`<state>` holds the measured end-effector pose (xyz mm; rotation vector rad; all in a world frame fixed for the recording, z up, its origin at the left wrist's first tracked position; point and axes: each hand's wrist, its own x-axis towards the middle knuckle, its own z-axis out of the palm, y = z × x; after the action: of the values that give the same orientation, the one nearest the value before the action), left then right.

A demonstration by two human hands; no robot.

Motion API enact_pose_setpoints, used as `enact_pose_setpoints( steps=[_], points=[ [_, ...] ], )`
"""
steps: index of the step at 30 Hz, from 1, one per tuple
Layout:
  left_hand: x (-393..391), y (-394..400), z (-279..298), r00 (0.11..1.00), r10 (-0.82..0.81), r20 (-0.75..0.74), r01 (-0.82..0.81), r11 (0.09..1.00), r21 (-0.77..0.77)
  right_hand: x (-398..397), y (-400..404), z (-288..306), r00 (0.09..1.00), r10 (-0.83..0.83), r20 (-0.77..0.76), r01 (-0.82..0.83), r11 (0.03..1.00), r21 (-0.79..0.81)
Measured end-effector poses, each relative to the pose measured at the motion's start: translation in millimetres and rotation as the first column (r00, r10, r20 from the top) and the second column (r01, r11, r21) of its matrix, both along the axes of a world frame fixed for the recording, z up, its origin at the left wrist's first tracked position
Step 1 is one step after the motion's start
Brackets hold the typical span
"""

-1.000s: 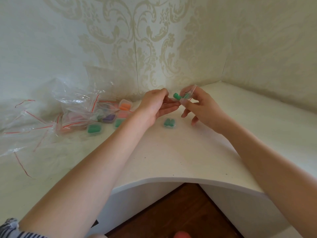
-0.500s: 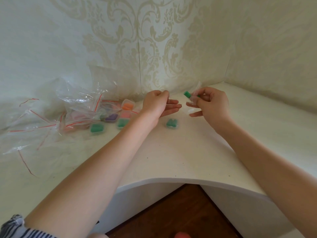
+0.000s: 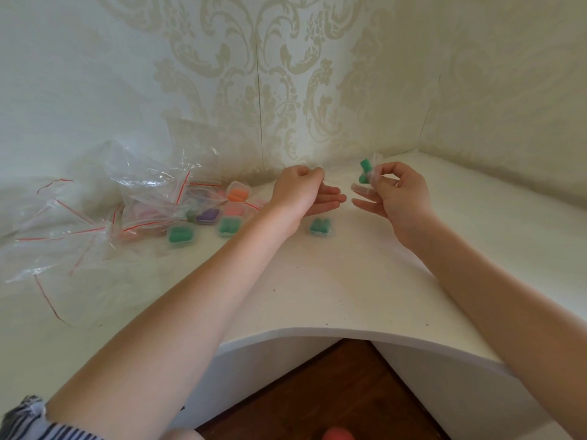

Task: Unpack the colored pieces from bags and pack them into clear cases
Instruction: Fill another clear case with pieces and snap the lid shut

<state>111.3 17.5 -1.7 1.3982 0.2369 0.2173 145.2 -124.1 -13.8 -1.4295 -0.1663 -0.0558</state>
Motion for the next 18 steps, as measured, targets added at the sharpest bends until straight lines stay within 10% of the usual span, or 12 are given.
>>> enact_pose_setpoints(
  steps=[6, 18],
  points=[
    [-0.6, 5.5, 8.1, 0.991, -0.117, 0.061, 0.131, 0.925, -0.356, -2.1, 2.3, 1.7, 0.998, 0.050, -0.035, -0.050, 0.999, -0.010],
    [-0.1, 9.3, 6.9, 0.997, -0.079, 0.014, 0.078, 0.903, -0.422, -1.9, 3.7, -3.6, 0.995, 0.086, -0.044, -0.088, 0.995, -0.041]
  ],
)
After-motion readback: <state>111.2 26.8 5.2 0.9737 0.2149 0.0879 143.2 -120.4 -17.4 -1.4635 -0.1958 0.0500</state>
